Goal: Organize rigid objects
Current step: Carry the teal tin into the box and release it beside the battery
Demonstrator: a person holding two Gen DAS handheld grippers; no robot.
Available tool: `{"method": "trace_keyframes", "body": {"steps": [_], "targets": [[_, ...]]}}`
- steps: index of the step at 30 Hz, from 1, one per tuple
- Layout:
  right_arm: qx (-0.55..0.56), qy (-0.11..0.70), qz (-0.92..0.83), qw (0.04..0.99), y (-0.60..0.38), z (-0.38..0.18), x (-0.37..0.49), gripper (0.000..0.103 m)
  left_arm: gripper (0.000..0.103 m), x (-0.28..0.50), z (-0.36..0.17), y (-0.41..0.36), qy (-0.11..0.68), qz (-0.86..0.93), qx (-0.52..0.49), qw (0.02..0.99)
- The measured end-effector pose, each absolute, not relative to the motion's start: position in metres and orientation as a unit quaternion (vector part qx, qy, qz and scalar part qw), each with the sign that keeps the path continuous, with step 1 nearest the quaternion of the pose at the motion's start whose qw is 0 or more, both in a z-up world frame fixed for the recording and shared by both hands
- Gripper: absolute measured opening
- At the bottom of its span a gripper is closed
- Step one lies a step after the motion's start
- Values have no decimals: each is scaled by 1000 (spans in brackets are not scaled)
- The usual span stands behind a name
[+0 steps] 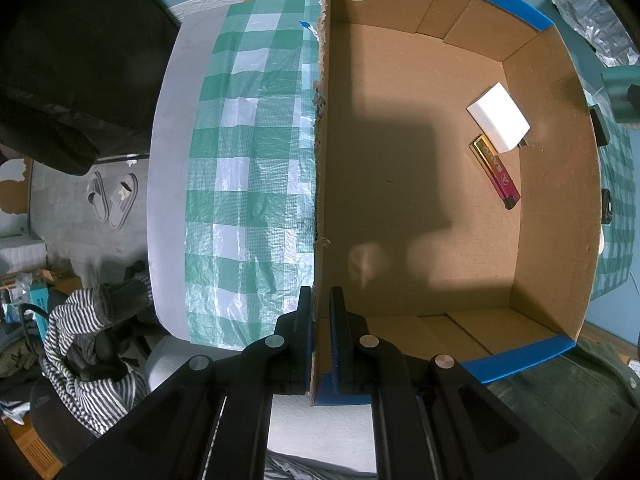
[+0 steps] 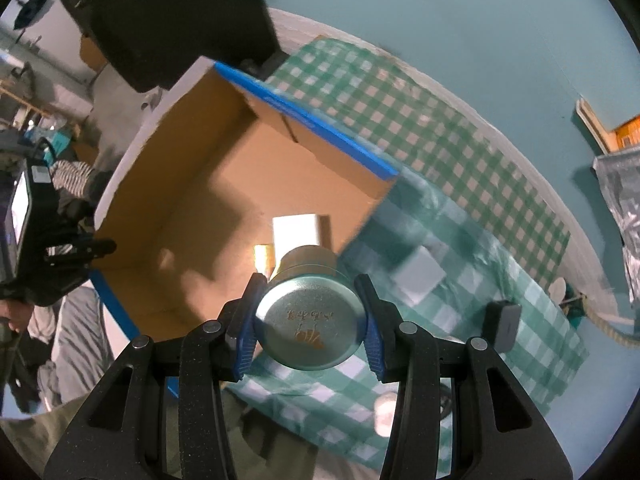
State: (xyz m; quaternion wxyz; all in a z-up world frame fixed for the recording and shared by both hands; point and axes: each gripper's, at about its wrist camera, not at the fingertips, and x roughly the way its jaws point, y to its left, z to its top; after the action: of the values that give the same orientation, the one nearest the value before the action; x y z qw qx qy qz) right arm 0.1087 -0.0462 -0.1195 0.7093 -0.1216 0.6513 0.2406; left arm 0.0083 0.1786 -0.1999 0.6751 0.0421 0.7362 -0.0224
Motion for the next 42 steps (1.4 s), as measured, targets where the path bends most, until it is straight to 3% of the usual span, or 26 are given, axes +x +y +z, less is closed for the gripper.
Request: {"method": "trace_keyframes", "body": {"steps": [24, 42], "targets": [[-197, 680, 273, 651, 8, -180, 75, 44, 7, 6, -202, 177, 736, -24, 40, 675], [-176, 694, 266, 645, -1, -188, 80, 47, 7, 5, -202, 177, 736, -24, 41, 675]]}}
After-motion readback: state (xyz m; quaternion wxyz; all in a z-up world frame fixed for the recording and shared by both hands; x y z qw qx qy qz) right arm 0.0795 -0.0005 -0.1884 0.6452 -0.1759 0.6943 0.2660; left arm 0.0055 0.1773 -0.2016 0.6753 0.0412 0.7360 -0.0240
